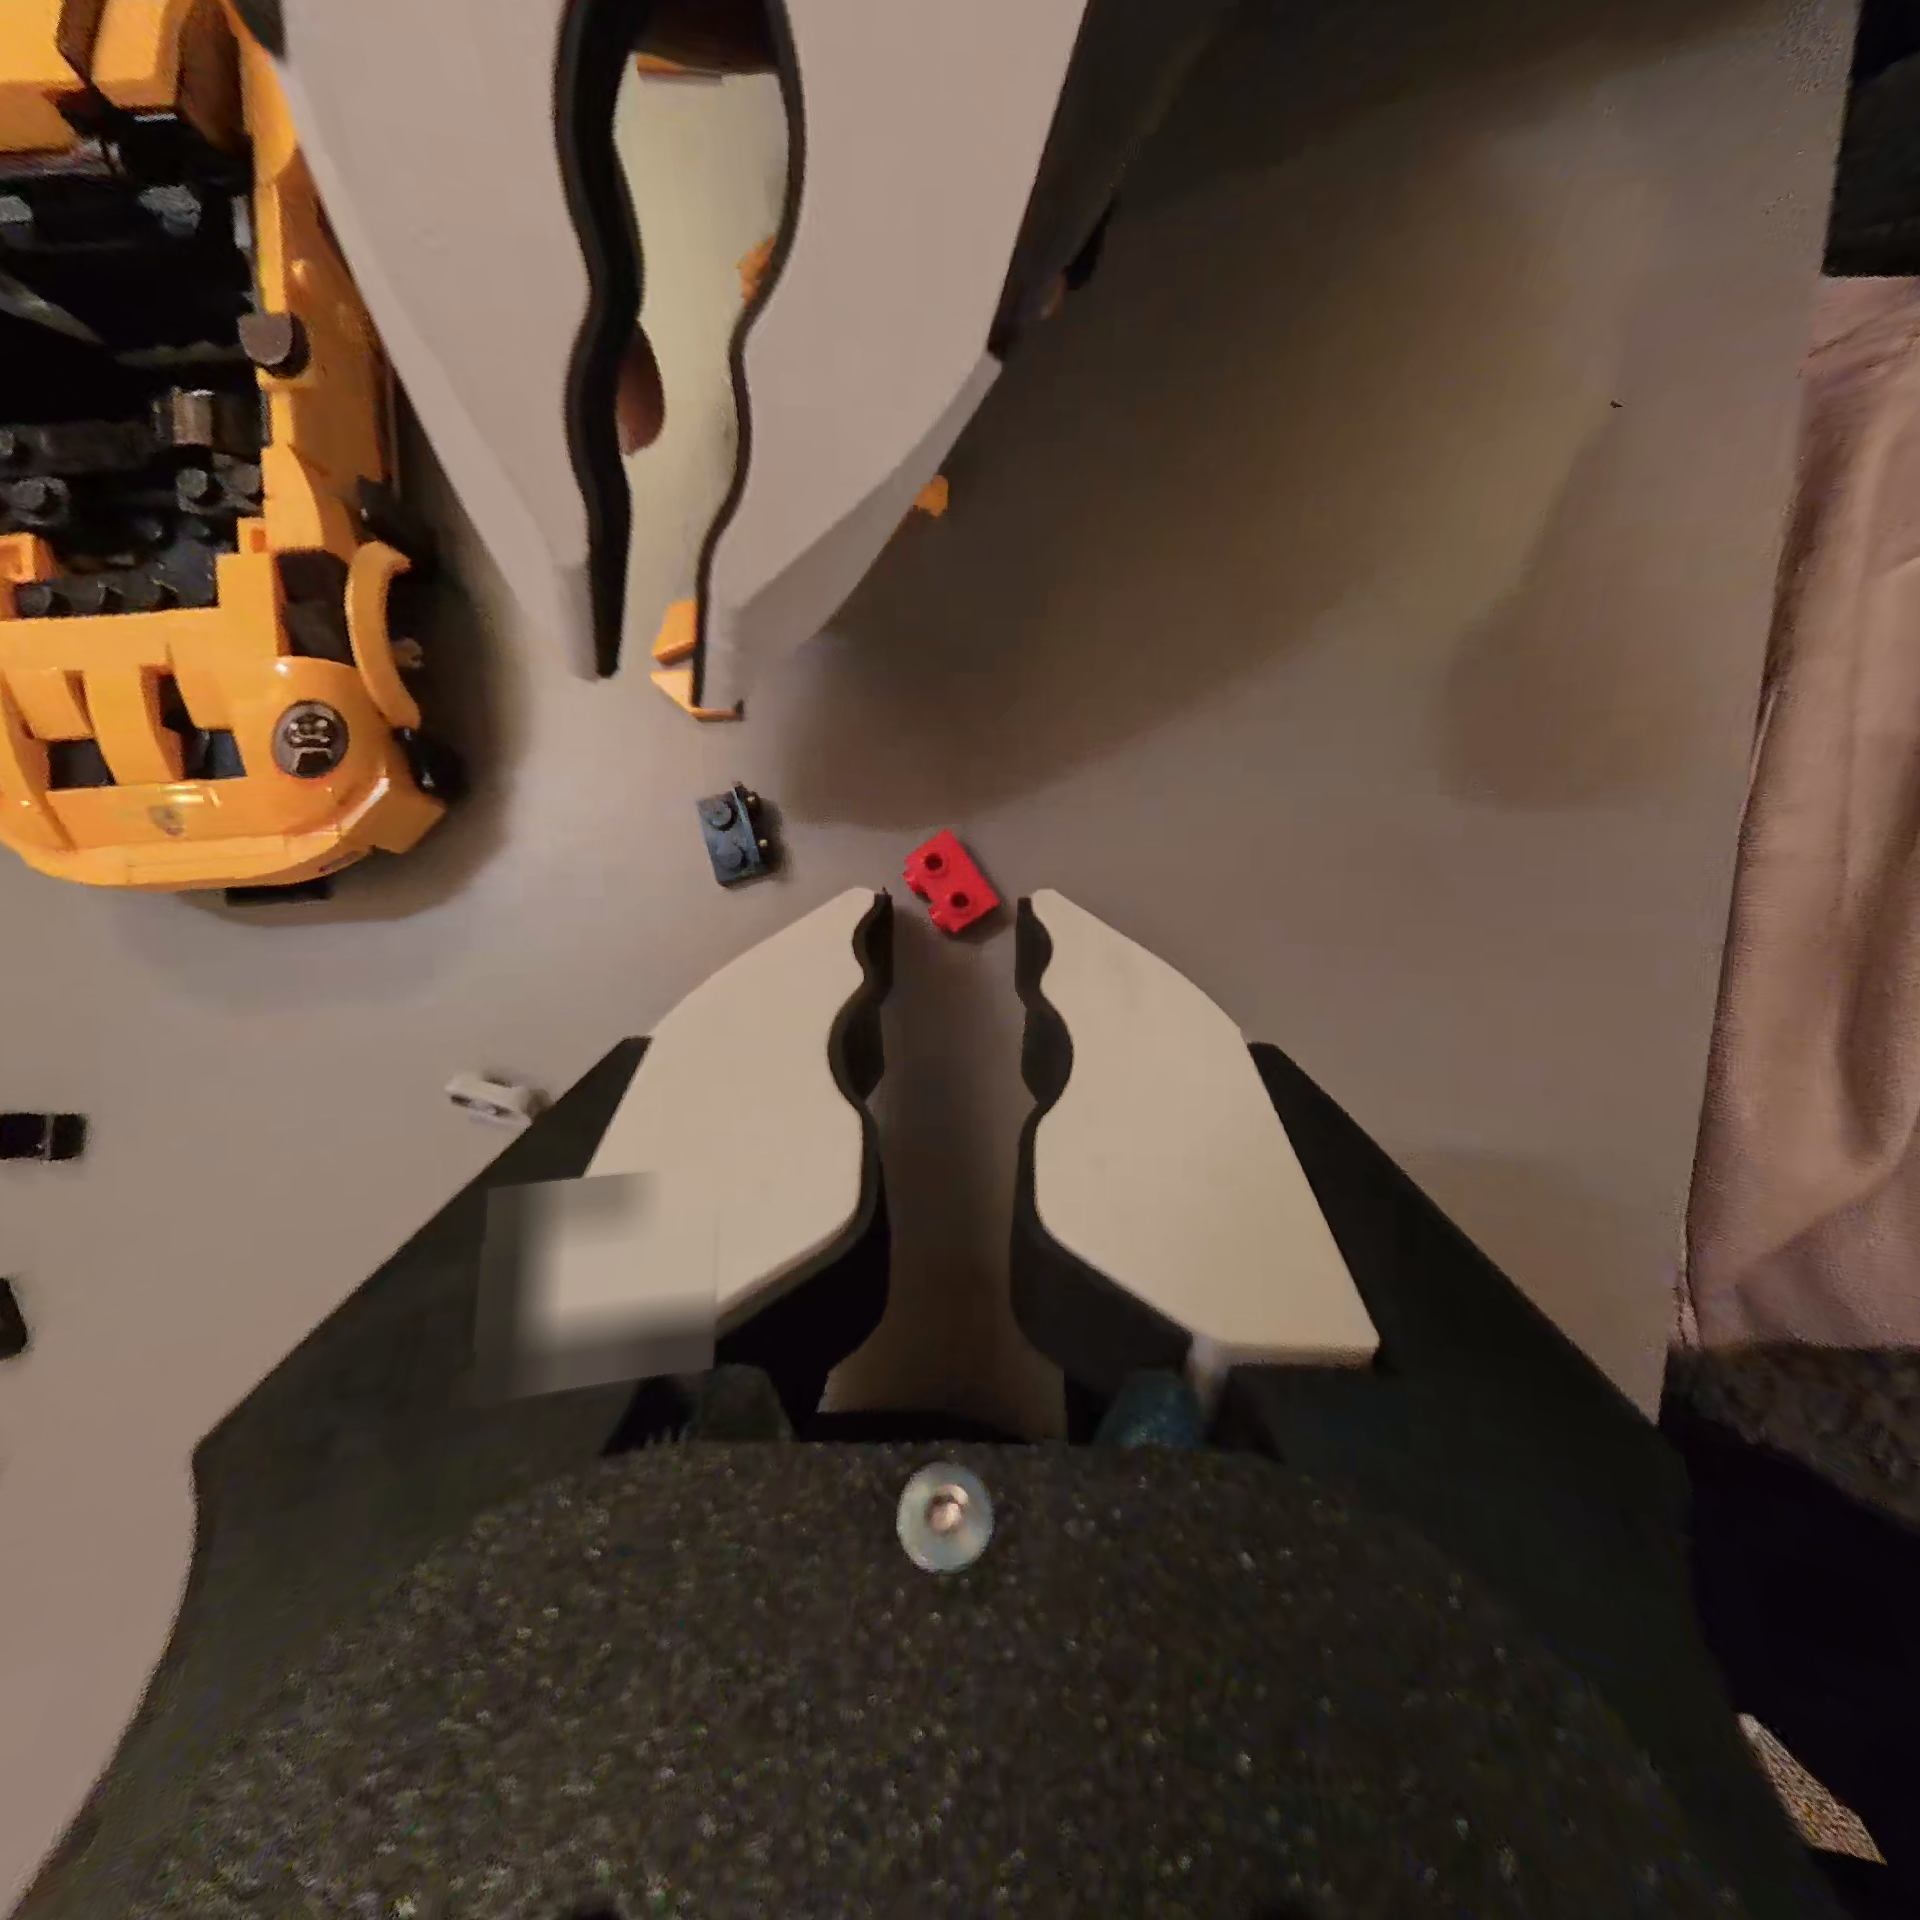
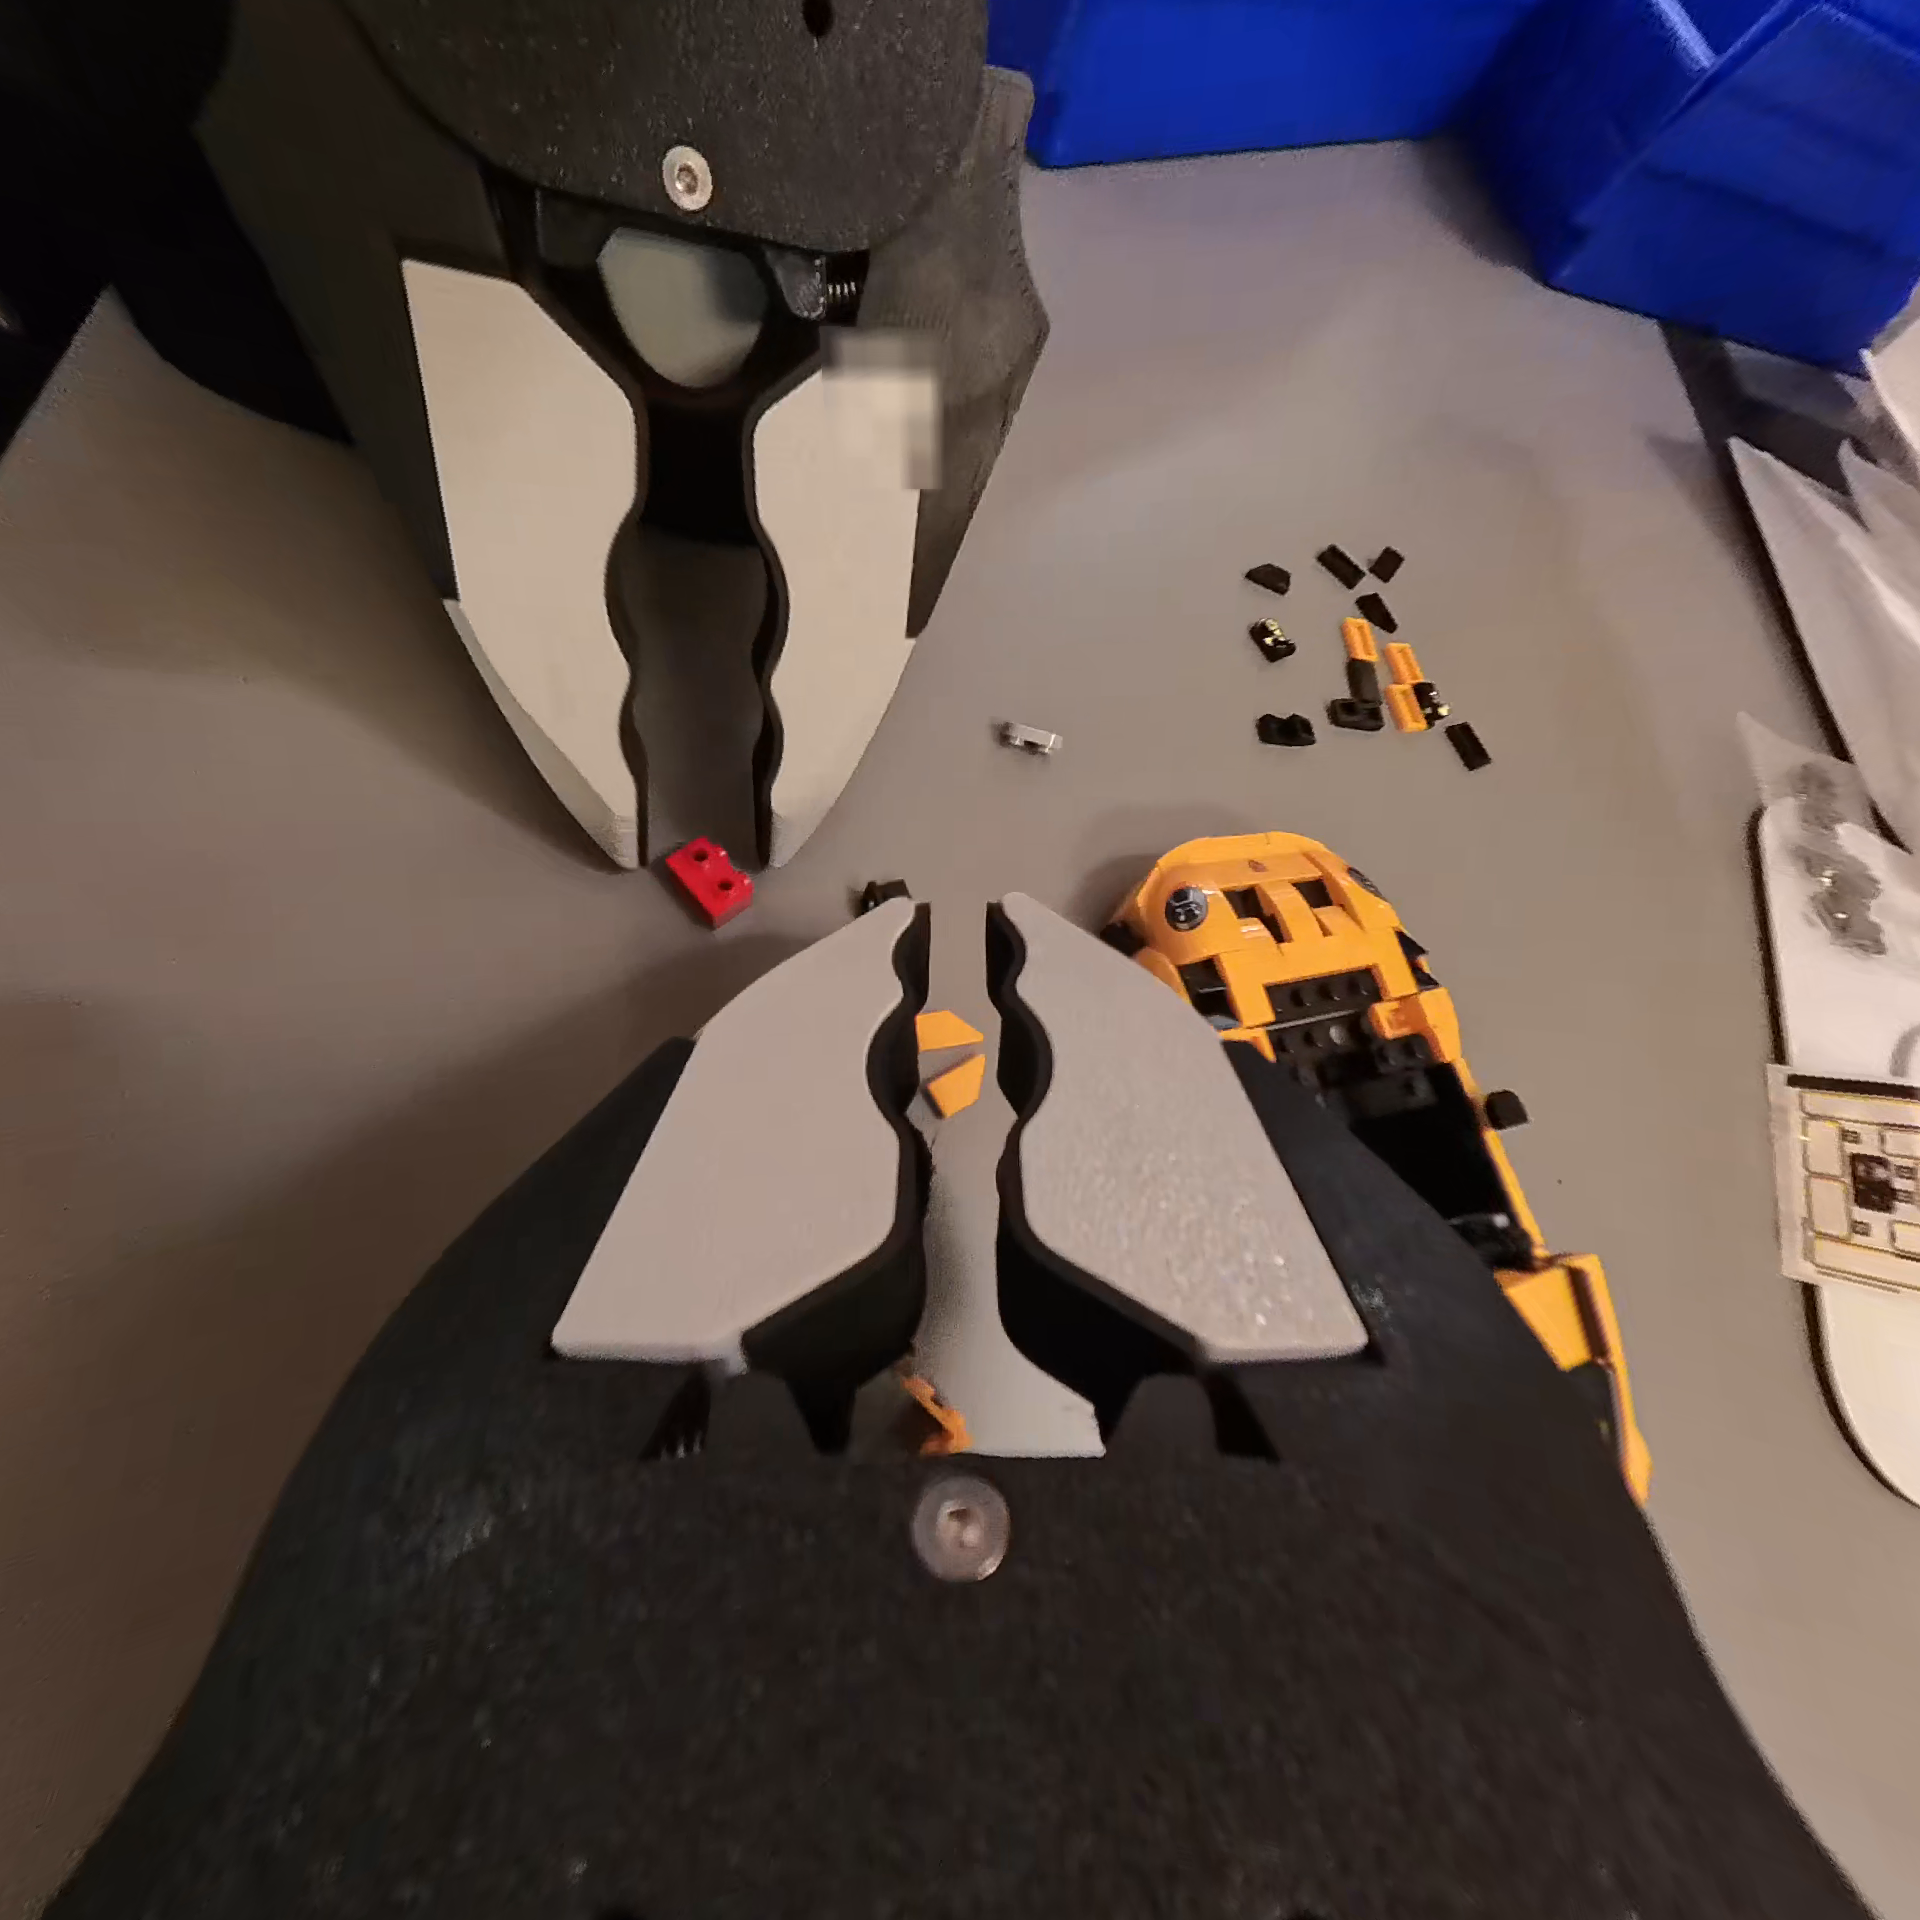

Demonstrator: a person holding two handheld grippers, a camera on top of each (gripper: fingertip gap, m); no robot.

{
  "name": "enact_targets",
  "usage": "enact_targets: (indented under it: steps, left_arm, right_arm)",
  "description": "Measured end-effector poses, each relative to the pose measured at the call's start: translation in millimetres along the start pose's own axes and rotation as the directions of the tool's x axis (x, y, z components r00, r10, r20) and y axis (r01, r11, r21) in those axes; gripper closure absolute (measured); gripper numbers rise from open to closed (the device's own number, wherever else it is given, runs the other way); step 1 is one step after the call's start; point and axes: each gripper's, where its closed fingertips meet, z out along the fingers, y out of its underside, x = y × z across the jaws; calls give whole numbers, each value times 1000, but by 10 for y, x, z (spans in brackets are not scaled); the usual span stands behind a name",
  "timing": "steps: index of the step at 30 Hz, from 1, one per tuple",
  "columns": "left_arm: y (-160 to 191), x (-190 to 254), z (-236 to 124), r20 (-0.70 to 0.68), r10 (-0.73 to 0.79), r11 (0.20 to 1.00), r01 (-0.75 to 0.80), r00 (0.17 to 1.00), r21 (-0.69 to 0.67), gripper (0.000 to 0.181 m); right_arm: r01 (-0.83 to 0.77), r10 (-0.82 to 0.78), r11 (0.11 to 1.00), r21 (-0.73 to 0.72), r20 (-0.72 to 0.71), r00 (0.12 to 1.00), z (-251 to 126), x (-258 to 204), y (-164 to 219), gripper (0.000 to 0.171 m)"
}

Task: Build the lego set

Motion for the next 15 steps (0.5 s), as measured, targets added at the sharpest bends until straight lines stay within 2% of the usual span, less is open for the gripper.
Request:
enact_targets:
  steps: [7, 15]
  left_arm:
    - [0, 5, 38, -18, 10, 1000, -10, 1000, 13, 167]
    - [59, 70, -7, -78, 150, 988, -147, 986, 46, 167]
  right_arm:
    - [-9, 9, 1000, -14, 13, 1000, 40, -48, 77, 161]
    - [12, -10, 999, -46, 34, 999, 77, -124, 78, 160]
